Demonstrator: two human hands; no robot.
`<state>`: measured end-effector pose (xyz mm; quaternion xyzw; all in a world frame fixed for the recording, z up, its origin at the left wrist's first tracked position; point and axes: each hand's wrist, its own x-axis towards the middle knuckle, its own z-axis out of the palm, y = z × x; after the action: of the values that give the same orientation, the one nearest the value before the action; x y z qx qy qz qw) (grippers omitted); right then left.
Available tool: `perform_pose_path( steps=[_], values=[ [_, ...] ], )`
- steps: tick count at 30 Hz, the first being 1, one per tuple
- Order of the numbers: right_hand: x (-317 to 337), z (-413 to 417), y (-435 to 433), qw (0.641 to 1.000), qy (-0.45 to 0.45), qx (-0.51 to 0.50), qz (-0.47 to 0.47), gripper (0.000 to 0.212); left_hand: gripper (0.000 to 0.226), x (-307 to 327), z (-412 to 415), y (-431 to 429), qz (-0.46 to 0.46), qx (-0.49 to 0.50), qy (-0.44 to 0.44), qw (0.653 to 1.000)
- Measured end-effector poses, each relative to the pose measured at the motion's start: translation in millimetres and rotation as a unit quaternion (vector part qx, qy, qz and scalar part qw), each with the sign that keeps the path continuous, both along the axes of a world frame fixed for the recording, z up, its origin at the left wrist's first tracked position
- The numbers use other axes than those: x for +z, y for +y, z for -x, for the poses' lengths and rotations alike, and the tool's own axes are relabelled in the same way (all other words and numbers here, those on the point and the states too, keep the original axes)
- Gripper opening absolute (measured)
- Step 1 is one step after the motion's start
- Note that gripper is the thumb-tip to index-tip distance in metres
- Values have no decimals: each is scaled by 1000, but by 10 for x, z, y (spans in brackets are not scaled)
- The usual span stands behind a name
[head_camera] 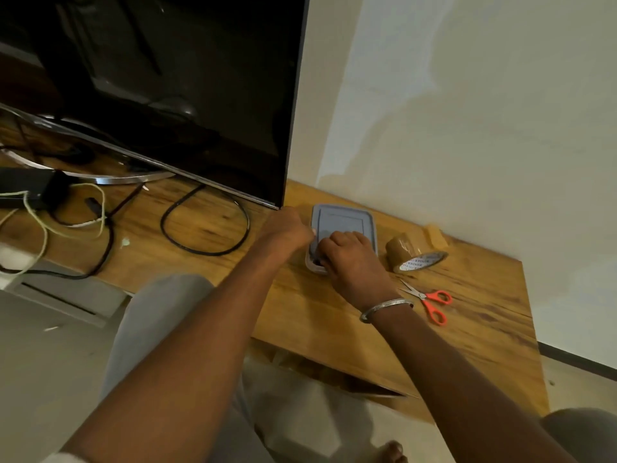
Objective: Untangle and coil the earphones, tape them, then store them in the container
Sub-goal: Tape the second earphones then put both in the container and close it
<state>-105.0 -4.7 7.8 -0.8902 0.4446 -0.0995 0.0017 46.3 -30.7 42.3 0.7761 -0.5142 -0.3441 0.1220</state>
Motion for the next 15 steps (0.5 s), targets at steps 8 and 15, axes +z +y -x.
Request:
perform_pose_path(
  steps=[8, 15],
  values=[
    [-64, 8, 104, 999, -32, -16, -22, 24, 10, -44, 58, 0, -5, -7, 38, 999],
    [-85, 21, 221, 998, -50, -2, -32, 19, 12, -111, 56, -41, -16, -7, 47, 999]
  ],
)
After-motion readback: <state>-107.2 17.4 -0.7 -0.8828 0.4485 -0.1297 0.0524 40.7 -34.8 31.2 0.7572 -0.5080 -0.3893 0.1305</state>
